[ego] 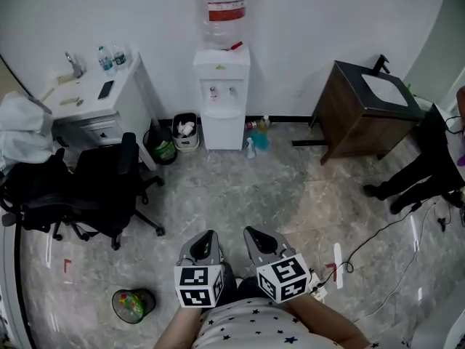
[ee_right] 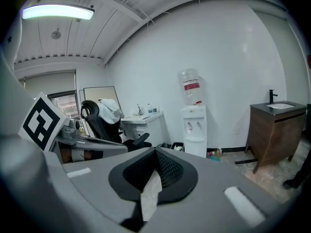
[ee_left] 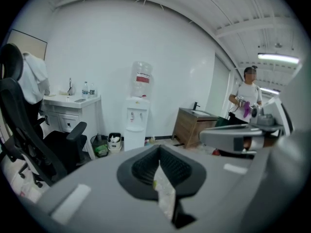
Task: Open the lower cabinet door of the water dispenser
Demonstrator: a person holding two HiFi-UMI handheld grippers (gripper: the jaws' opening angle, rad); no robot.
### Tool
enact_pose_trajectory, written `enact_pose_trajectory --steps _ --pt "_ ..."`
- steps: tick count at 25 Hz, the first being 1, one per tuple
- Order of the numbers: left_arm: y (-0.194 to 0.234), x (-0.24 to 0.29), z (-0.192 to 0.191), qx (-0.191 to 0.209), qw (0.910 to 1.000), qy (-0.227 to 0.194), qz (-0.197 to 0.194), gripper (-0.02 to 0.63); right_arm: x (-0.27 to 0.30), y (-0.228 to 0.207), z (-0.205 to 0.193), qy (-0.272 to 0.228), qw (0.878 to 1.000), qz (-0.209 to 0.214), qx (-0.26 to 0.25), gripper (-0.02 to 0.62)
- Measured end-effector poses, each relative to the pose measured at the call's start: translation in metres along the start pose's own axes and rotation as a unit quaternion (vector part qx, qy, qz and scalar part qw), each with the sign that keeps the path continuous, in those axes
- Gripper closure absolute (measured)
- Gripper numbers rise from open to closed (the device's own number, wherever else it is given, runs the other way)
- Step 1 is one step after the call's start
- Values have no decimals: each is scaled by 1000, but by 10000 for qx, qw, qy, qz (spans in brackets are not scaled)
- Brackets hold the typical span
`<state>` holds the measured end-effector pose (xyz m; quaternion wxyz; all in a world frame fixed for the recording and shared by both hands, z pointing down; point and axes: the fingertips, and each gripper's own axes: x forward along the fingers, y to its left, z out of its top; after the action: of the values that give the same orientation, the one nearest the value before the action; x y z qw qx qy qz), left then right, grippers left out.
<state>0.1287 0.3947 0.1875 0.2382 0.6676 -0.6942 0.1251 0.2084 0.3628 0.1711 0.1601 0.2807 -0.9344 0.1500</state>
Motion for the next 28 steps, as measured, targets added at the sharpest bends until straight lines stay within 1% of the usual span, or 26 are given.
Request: enact_pose_trajectory --steps 6,11,14,18,21,24,26,28 --pt "27 44 20 -99 9999 43 -12 600 41 -21 8 150 9998 -59 104 597" --pt "51 112 38 -104 9996 185 -192 600 95 -58 18 294 9993 -202 132 597" --pt "73 165 61 -90 9990 279 -326 600 142 -81 35 423 9985 -282 198 597" --pt "107 236 99 -103 9975 461 -533 600 214 -108 66 643 9974 -267 206 597" --pt "131 285 116 -62 9954 689 -659 600 266 -128 80 811 9953 -293 434 597" --pt "151 327 127 -100 9933 904 -712 600 311 -150 84 950 9920 -391 735 597" --pt "165 356 129 -214 9920 1026 -700 600 341 -168 84 1056 9901 -451 806 597" --pt "180 387 121 -345 9904 1160 -668 600 373 -186 78 1160 9886 -476 835 597"
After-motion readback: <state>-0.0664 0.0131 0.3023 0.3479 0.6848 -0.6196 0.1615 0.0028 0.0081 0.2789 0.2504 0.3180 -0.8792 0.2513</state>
